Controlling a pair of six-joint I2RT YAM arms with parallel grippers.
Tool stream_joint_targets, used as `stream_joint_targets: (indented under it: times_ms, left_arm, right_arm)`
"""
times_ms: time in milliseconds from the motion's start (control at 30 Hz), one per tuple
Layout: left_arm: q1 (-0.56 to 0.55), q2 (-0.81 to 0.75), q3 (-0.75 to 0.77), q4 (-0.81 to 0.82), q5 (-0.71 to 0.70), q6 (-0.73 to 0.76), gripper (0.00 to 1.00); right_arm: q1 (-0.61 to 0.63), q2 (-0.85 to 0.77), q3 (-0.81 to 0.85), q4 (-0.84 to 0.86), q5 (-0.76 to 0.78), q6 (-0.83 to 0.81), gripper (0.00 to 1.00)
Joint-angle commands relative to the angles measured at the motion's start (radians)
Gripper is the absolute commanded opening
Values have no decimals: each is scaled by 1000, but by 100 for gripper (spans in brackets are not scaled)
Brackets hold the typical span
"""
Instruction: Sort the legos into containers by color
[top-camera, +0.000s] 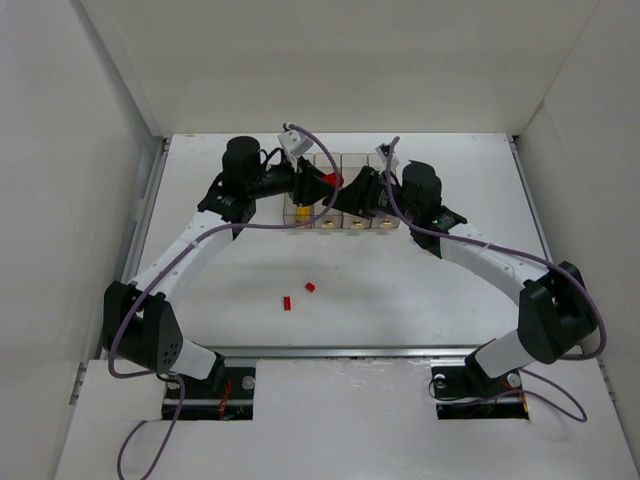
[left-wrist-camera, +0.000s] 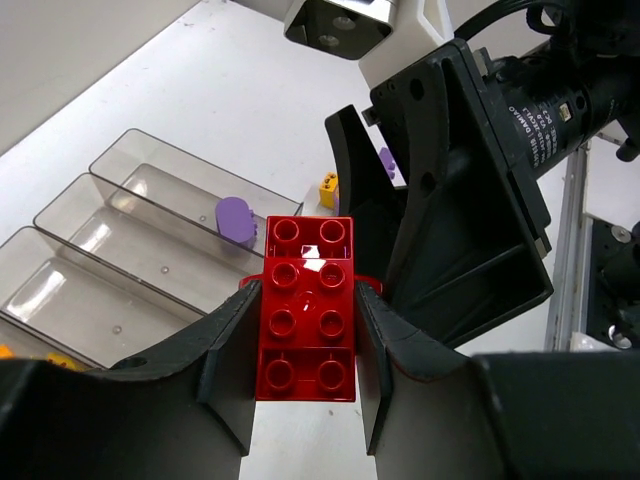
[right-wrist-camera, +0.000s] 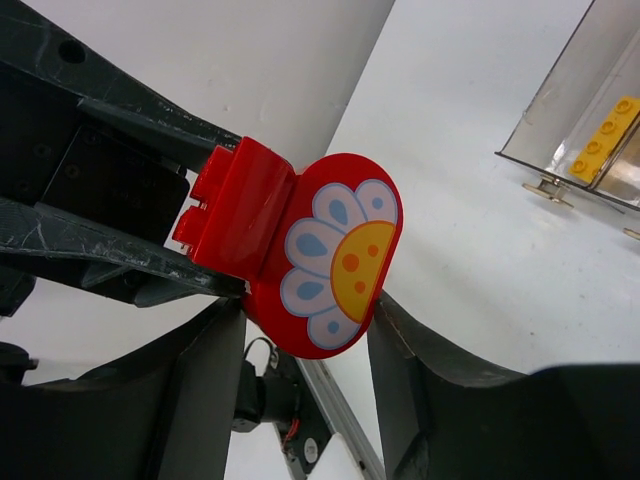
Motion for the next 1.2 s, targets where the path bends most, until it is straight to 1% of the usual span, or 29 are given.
stream_joint_targets:
  times_ms: [0,167,300,367,467,667,700,800,900,933,967,1033,1067,1133,1167]
  left_arm:
    - [-2,-84,43,112,54,-46,0]
    - [-2,-84,52,143,54,-127,0]
    - [-2,-84,64,163,54,-152,0]
    - [10,-84,64,182,54,-189,0]
    - [20,-93,75,173,66,-189,0]
    - [29,-93,66,106,56,-135,0]
    - [29,-93,66,95,45,-122,0]
    - [47,-93,66,71,36,-102,0]
    - [47,-93,46,14,-6,-45,0]
    - [47,-93,46,-3,-57,-24,0]
    - [47,-93,35,-20,-88,-4,0]
    - [47,-82,35,-61,-150,52,0]
    - [47,-82,35,-70,-200,72,0]
    - [47,-82,21,-71,-251,86,0]
    - [47,-96,3,-61,-309,86,0]
  right_arm:
    - [-23,-10,-57,-56,139,-19,0]
    - [-33,-10,-70,-100,149,-49,0]
    - [-33,-10,-61,-149,195,-71,0]
    - [-33,-19,-61,-191,227,-80,0]
    - [-33,-28,-61,-191,248,-89,0]
    - [-42,-50,-24,-191,206,-155,0]
    - [-42,-77,-24,-191,206,-155,0]
    - [-42,-106,-24,-231,246,-177,0]
    - [-69,-132,-24,-286,275,-207,0]
    - [-82,-142,-12,-316,275,-221,0]
    - [-82,-142,-1,-341,313,-239,0]
    - [-82,-124,60,-399,362,-308,0]
    - [-73,-105,93,-462,419,-331,0]
    - [-57,-49,215,-505,432,-385,0]
    - [-42,29,310,-540,432,-429,0]
